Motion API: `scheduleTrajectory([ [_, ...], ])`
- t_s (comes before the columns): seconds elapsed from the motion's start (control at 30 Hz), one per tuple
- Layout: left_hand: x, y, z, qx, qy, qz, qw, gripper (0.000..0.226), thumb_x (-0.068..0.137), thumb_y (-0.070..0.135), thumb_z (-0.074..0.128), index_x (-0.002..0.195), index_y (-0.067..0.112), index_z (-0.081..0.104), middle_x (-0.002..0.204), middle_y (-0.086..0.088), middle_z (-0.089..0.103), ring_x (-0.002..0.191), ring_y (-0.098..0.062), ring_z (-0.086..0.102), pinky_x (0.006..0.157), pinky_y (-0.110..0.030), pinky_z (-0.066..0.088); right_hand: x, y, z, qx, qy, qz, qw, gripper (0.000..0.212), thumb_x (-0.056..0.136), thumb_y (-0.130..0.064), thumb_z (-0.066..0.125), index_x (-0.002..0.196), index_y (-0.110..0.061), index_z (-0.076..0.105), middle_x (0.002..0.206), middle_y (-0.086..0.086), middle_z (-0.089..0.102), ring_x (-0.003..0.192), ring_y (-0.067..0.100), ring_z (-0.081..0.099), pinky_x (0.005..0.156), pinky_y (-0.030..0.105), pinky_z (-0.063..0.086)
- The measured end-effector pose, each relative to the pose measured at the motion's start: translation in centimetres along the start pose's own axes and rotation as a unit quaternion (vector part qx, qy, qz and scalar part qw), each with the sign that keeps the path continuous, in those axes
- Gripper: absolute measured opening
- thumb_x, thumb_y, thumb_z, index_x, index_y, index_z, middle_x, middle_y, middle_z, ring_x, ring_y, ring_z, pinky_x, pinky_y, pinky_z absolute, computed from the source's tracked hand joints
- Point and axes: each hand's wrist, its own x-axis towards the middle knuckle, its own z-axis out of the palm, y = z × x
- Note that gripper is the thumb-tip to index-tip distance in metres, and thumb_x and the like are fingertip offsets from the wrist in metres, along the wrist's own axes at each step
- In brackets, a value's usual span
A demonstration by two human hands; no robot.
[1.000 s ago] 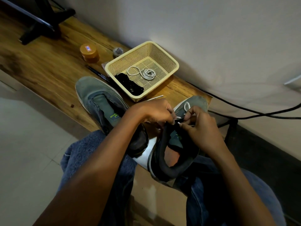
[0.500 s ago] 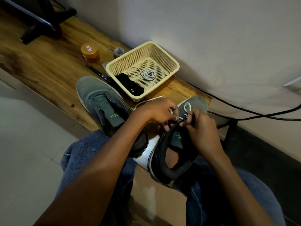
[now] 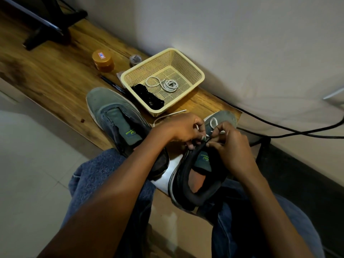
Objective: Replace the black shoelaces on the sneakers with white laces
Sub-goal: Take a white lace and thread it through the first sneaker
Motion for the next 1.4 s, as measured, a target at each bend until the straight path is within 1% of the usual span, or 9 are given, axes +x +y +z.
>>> scheduleTrajectory([
  [0.27,-1.2,0.1,-1.3,0.028,0.073,0.019,0.997,0.008,0.091,0.008,0.058,0.084,0.009,0.062,0.074,-0.002,0.061,0.062,-0.016,0.064,0.069,-0.040,0.053,0.4,1.4,-0.7,-0.083,0.003,-0.040,0.996,0.041,0.066,-0.014,0.085,0.087,-0.026,0.052,0.084,-0.003,0.060,0.088,0.025,0.055,0.074,0.037,0.046],
  [0.37,-1.4,-0.2,-2.2,0.067,0.167,-0.017,0.984,0.013,0.091,0.018,0.059,0.079,0.020,0.057,0.079,0.002,0.065,0.071,-0.019,0.068,0.077,-0.036,0.055,0.6,2.1,-0.8,-0.101,0.014,-0.029,0.994,0.043,0.063,-0.015,0.086,0.085,-0.024,0.051,0.097,0.004,0.057,0.094,0.028,0.052,0.077,0.038,0.045],
  [0.53,-1.8,0.1,-2.2,0.137,0.335,-0.047,0.931,0.004,0.091,0.028,0.061,0.089,0.026,0.058,0.091,0.009,0.064,0.086,-0.018,0.065,0.076,-0.031,0.050,0.6,2.4,-0.9,-0.089,0.015,-0.011,0.996,0.043,0.065,-0.013,0.085,0.084,-0.019,0.047,0.093,0.003,0.049,0.087,0.024,0.047,0.069,0.032,0.034],
  [0.63,-1.8,0.7,-1.5,0.178,0.261,0.034,0.948,0.019,0.085,0.028,0.068,0.102,0.033,0.060,0.099,0.014,0.058,0.104,-0.014,0.053,0.086,-0.030,0.038,0.7,2.3,-0.9,-0.079,0.014,0.010,0.997,0.044,0.064,-0.013,0.085,0.081,-0.018,0.045,0.087,0.002,0.049,0.081,0.023,0.048,0.066,0.031,0.033],
  [0.77,-1.6,1.0,-0.1,0.271,0.127,0.057,0.952,0.023,0.080,0.040,0.073,0.102,0.039,0.067,0.110,0.015,0.051,0.121,-0.014,0.032,0.089,-0.034,0.018,0.7,2.5,-1.0,-0.052,0.014,0.041,0.998,0.049,0.062,-0.014,0.087,0.074,-0.023,0.040,0.083,0.006,0.053,0.076,0.024,0.050,0.061,0.032,0.034],
  [0.97,-1.3,0.8,0.2,0.314,0.180,0.056,0.930,0.018,0.081,0.046,0.070,0.090,0.031,0.072,0.086,0.021,0.052,0.112,-0.008,0.036,0.087,-0.033,0.017,0.5,2.4,-1.3,-0.040,0.033,0.073,0.996,0.051,0.065,-0.014,0.085,0.089,-0.015,0.040,0.092,0.009,0.054,0.083,0.027,0.051,0.063,0.032,0.032],
  [1.17,-1.9,0.0,-2.4,0.311,0.361,-0.093,0.875,0.012,0.086,0.035,0.066,0.093,0.026,0.070,0.100,0.006,0.068,0.108,-0.021,0.055,0.093,-0.038,0.028,0.5,2.4,-1.4,-0.020,0.029,0.098,0.995,0.053,0.067,-0.013,0.082,0.079,-0.024,0.032,0.093,0.012,0.058,0.084,0.031,0.056,0.068,0.036,0.042],
  [1.3,-2.1,0.5,-1.8,0.338,0.249,-0.033,0.907,0.029,0.080,0.035,0.069,0.108,0.035,0.063,0.123,0.007,0.055,0.122,-0.019,0.036,0.097,-0.038,0.019,0.5,2.0,-1.4,-0.022,0.026,0.101,0.994,0.052,0.067,-0.012,0.082,0.083,-0.021,0.034,0.094,0.013,0.058,0.085,0.032,0.057,0.072,0.040,0.048],
  [1.4,-1.7,1.0,-0.4,0.337,0.186,0.062,0.921,0.021,0.078,0.040,0.070,0.098,0.041,0.063,0.121,0.014,0.050,0.122,-0.014,0.030,0.086,-0.031,0.010,0.6,2.0,-1.6,-0.022,0.023,0.106,0.994,0.053,0.067,-0.012,0.082,0.082,-0.022,0.033,0.095,0.013,0.058,0.086,0.032,0.058,0.075,0.044,0.050],
])
